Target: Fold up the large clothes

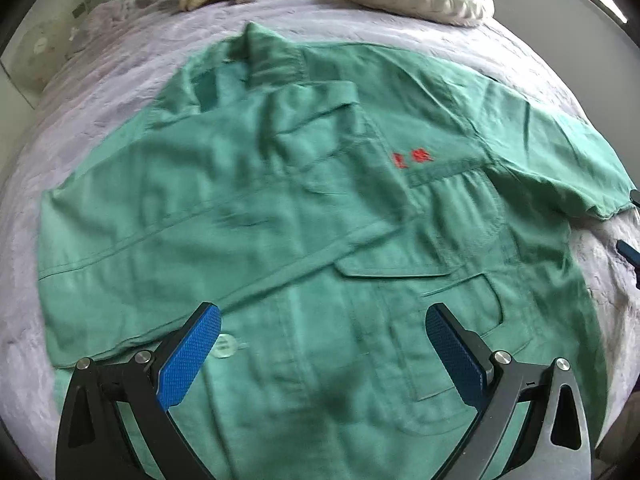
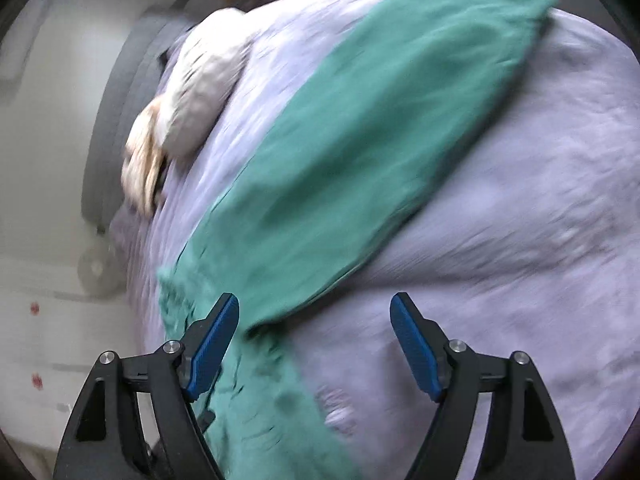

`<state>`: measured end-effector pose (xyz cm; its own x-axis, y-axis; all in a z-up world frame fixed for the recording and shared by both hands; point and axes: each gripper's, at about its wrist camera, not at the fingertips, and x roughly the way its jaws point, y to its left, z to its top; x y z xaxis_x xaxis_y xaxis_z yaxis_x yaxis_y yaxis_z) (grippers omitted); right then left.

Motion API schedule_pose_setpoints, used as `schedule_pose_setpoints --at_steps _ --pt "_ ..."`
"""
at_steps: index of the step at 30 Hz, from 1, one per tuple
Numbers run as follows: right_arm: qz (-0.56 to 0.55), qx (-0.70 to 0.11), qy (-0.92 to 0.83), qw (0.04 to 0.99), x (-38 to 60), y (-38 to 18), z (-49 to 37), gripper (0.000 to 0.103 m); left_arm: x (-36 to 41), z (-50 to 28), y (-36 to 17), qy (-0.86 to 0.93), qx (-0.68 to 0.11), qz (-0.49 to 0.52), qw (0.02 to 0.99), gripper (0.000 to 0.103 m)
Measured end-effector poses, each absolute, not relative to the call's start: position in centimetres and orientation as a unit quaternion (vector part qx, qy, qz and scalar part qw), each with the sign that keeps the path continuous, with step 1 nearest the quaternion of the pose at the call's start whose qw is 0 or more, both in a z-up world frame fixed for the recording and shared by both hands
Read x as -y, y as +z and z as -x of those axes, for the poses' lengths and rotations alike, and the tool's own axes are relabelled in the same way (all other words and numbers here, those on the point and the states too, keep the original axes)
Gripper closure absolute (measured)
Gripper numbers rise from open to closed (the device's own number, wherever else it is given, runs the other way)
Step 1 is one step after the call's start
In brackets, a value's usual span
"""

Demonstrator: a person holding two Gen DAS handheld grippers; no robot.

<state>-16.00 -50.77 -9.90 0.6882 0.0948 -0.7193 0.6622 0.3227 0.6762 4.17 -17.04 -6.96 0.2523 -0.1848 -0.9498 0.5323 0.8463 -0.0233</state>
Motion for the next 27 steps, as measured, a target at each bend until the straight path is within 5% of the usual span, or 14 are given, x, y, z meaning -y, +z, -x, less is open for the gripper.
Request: schedule_pose_setpoints --at_steps 21,23,25,27 --pt "-0.643 -0.194 -0.215 0.709 64.3 -12.1 16.9 0.022 23.6 -6.0 -7.8 -0.233 -0.578 -0.111 0.774 0.0" --pt "-0.65 -0.193 -0.209 0.704 64.4 -12.0 16.4 0.035 23.5 -6.4 -8.2 -0.233 -0.583 -0.113 0.77 0.0" --pt "-0.652 -0.204 -0.207 0.701 64.6 -12.0 15.8 0.093 23.6 -6.8 -8.2 -0.235 -0.58 -0.114 0.771 0.0" --pt "-0.643 -0.211 -0.204 0.707 64.2 -11.3 15.0 0.098 22.6 -7.1 -7.8 -0.238 -0.571 -0.113 0.777 0.0"
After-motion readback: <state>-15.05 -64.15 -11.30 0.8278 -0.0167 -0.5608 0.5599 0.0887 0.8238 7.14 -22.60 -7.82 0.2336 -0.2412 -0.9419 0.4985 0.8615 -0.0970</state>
